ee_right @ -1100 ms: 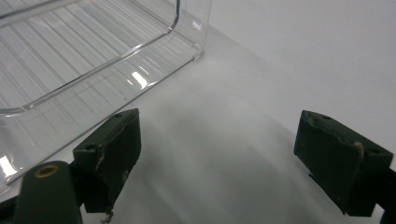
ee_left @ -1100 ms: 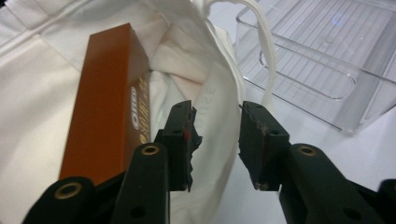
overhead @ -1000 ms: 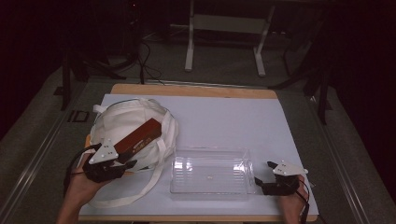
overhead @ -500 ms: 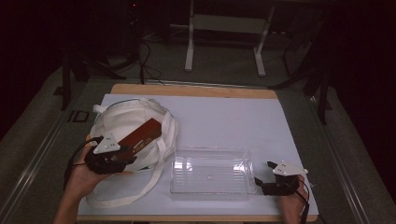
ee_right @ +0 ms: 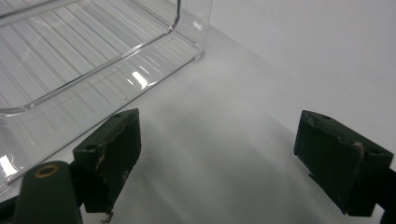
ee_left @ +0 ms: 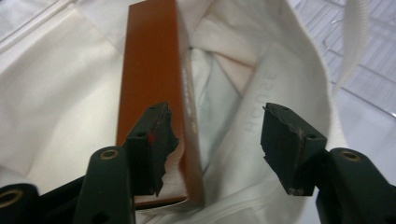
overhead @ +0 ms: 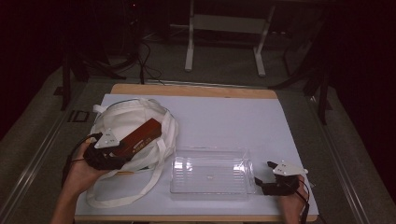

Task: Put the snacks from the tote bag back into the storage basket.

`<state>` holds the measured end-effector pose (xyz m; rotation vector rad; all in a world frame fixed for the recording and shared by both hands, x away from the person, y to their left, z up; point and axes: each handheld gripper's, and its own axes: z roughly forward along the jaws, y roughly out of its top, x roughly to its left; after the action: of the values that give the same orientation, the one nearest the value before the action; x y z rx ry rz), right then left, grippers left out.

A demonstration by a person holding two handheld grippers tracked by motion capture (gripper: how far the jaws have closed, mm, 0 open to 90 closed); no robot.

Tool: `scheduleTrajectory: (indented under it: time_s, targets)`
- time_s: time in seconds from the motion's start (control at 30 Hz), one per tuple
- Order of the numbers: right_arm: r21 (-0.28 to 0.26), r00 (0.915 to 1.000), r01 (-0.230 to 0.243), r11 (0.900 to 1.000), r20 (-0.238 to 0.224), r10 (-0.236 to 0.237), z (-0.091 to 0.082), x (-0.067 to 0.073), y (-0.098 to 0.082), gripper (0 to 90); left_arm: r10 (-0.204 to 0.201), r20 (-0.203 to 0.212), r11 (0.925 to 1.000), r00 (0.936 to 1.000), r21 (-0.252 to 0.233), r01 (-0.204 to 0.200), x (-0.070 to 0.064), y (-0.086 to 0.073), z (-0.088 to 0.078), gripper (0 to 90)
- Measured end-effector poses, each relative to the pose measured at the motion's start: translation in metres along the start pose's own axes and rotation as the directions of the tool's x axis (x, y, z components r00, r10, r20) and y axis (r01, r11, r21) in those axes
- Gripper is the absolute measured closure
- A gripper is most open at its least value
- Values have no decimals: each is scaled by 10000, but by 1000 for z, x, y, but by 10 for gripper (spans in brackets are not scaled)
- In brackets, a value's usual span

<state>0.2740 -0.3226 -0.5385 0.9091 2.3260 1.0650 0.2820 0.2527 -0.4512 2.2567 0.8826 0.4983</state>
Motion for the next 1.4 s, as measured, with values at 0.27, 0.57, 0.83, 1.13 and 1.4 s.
scheduleTrajectory:
  time_s: [0.27, 0.57, 0.83, 1.13, 1.4]
  targets:
    - [-8, 10000, -4, 10000, 6, 4, 0, 0, 0, 148, -280, -157, 9995, 9995, 145, 282, 9, -1, 0, 385]
    - [-1, 10000, 2, 10000, 2, -2, 0, 0, 0, 148, -526, -259, 9968, 9983, 583, 540, 19, -1, 5, 376]
    - [5, 10000, 5, 10000, -6, -5, 0, 0, 0, 147, -788, -279, 9931, 9965, 850, 809, 27, 1, 9, 342]
    - [6, 10000, 8, 10000, -12, -8, 0, 0, 0, 148, -704, -132, 9873, 9974, 1420, 715, 30, 6, 19, 330]
    - [-3, 10000, 4, 10000, -13, -4, 0, 0, 0, 147, -652, 9, 9810, 9979, 1834, 639, 35, 11, 26, 348]
